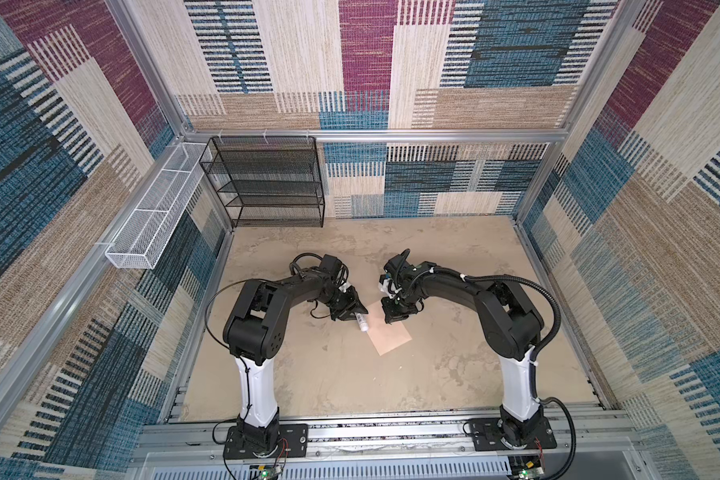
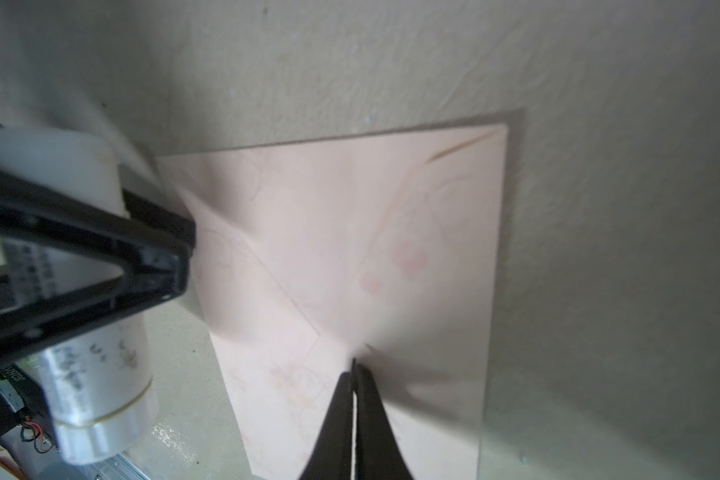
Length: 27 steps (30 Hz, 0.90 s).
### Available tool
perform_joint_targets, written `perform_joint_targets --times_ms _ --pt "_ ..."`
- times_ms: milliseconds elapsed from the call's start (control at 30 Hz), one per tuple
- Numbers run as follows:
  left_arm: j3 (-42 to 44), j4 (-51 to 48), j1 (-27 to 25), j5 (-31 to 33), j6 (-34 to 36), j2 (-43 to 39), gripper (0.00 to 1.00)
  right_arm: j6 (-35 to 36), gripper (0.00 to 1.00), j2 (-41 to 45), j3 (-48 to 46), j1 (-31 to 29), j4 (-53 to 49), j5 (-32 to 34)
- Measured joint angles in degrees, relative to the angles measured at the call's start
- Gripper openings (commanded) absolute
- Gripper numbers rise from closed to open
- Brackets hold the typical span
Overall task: Place the letter into the envelope and seal it
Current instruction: 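Press the cream flap down onto the pink envelope with the right gripper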
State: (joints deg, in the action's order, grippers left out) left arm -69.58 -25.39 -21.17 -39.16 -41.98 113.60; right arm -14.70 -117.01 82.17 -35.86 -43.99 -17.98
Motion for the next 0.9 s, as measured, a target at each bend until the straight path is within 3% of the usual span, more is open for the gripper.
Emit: perform_joint_targets --times_ms 433,900 --pt "0.61 0.63 0.02 -0.13 0.0 -0.2 0.0 0.39 0.17 -1.9 2.25 -3.67 -2.8 7.02" --pt "1.09 1.14 0.02 -0.11 0.0 -0.46 0.0 -0.24 0.28 -2.91 2.99 -5.2 -3.56 9.03"
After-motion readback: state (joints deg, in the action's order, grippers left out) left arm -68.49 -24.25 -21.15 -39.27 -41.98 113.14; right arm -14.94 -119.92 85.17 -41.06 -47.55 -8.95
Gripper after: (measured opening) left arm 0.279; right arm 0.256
